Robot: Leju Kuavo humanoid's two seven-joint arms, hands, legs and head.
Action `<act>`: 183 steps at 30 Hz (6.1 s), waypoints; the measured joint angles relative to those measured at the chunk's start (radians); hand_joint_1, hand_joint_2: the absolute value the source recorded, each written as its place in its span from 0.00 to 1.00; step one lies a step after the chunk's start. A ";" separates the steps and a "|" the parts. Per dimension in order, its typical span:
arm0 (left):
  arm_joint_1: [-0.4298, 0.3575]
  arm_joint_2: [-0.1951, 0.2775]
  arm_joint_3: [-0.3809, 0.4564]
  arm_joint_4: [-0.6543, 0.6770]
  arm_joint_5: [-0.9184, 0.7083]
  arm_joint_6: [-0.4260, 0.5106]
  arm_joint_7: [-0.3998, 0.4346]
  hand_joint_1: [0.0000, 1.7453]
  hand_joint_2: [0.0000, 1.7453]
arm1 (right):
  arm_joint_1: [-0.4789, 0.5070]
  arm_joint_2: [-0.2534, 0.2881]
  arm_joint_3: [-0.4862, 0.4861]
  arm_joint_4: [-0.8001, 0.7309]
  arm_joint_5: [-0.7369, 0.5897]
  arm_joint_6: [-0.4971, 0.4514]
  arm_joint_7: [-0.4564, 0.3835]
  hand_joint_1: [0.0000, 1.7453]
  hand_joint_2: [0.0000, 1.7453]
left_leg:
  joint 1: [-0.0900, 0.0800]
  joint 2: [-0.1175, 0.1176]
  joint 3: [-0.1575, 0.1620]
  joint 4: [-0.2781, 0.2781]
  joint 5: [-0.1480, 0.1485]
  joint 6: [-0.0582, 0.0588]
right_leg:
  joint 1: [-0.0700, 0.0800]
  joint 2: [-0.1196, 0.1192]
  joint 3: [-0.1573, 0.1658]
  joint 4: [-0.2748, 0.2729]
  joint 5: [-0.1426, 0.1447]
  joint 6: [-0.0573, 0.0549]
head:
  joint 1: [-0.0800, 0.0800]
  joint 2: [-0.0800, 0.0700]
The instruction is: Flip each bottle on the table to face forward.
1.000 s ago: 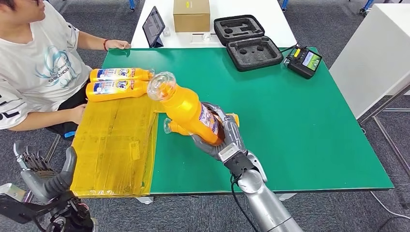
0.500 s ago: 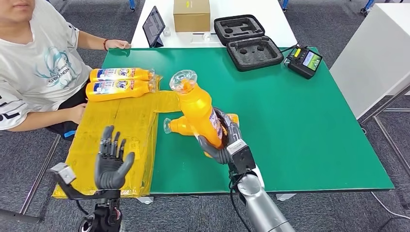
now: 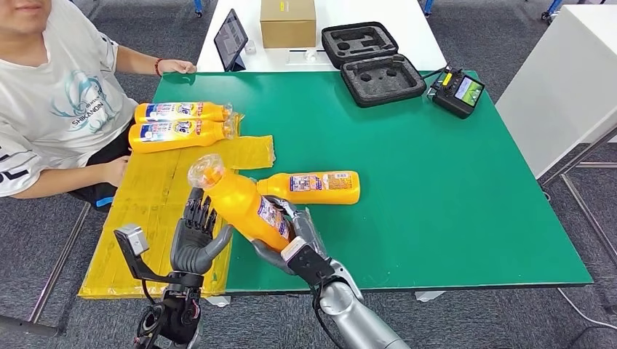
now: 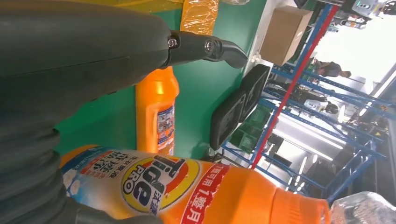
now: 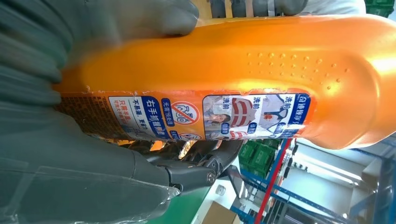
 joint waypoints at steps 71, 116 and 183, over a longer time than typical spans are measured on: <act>-0.070 0.062 0.028 0.005 -0.051 0.086 -0.089 1.00 1.00 | -0.168 0.115 0.188 0.273 0.312 -0.138 0.135 0.00 0.00 | 0.000 0.001 0.000 0.000 0.001 0.000 | 0.000 0.001 -0.001 0.000 0.000 0.000 | 0.000 0.000; -0.652 0.207 -0.154 0.938 -1.373 0.189 0.137 0.00 1.00 | 0.014 0.007 0.224 -0.352 0.308 -0.268 0.059 0.00 1.00 | 0.000 0.001 0.003 -0.001 0.004 -0.001 | 0.000 0.001 0.002 0.001 0.003 -0.003 | 0.000 0.000; -0.336 0.096 0.215 0.178 -0.489 0.700 -0.215 0.00 1.00 | -0.483 -0.118 0.022 0.499 1.007 0.019 0.680 0.00 1.00 | 0.000 0.001 0.001 0.001 0.005 0.000 | 0.000 0.000 0.000 0.001 0.004 -0.002 | 0.000 0.000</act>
